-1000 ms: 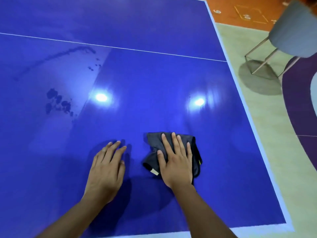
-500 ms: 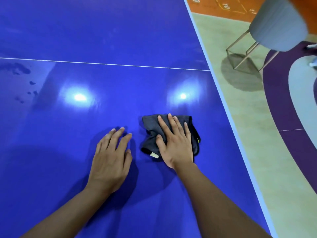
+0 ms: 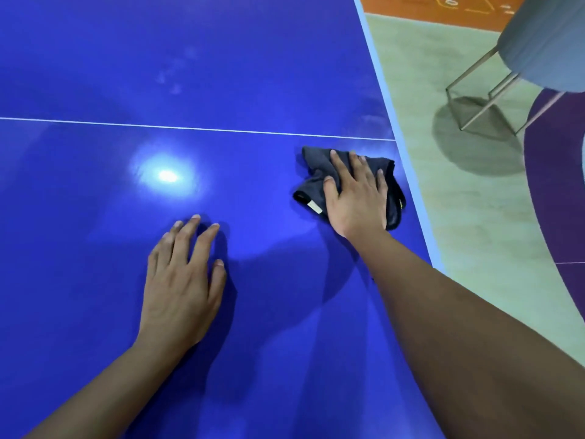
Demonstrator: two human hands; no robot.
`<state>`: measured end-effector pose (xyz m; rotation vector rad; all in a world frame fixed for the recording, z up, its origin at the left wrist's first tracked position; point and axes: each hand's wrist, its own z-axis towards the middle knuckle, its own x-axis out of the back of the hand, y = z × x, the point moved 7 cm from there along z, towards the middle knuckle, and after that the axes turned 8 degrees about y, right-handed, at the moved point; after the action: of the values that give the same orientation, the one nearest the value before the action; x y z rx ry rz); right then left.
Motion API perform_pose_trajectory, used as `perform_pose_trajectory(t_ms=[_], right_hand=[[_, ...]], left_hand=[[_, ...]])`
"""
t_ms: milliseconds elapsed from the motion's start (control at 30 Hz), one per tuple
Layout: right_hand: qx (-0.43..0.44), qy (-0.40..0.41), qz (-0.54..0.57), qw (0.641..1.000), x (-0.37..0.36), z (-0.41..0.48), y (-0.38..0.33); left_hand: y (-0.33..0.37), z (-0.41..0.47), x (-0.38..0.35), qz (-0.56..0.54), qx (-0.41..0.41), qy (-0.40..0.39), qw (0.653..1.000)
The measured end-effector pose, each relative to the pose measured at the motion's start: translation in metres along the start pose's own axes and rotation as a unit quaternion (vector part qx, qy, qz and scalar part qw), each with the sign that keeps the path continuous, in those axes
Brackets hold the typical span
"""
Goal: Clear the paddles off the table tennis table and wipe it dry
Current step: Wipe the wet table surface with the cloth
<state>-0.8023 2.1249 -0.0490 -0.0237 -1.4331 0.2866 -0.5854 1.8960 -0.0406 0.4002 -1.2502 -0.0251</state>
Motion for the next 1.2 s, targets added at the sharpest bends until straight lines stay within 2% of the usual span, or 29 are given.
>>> perform_pose_trajectory(t_ms=[233, 333, 433, 600, 733, 833, 1000, 1200], right_hand=[[-0.025, 0.019, 0.025, 0.999, -0.002, 0.057, 0.024], [0.031, 0.024, 0.042, 0.998, 0.000, 0.050, 0.031], [0.065, -0.018, 0.022, 0.998, -0.005, 0.050, 0.039], [0.009, -0.025, -0.003, 1.000, -0.006, 0.054, 0.032], [-0.005, -0.019, -0.011, 1.000, -0.012, 0.051, 0.012], [0.031, -0.023, -0.014, 0.999, -0.021, 0.050, -0.040], [0.126, -0.013, 0.010, 0.992, -0.044, 0.039, -0.170], [0.223, -0.033, 0.034, 0.974, -0.068, -0.003, -0.336]], left_hand=[[0.004, 0.000, -0.007, 0.013, 0.025, -0.005, 1.000], [0.005, 0.000, -0.008, 0.014, 0.029, -0.012, 0.999], [0.005, 0.001, -0.008, 0.000, 0.032, -0.018, 0.999], [-0.011, 0.001, 0.007, -0.010, 0.037, -0.005, 0.999], [-0.060, -0.011, 0.030, 0.018, 0.057, 0.008, 0.998], [-0.096, -0.028, 0.046, 0.048, 0.071, 0.011, 0.996], [-0.143, -0.058, 0.072, 0.051, 0.112, 0.033, 0.992], [-0.154, -0.080, 0.070, 0.039, 0.083, 0.051, 0.994]])
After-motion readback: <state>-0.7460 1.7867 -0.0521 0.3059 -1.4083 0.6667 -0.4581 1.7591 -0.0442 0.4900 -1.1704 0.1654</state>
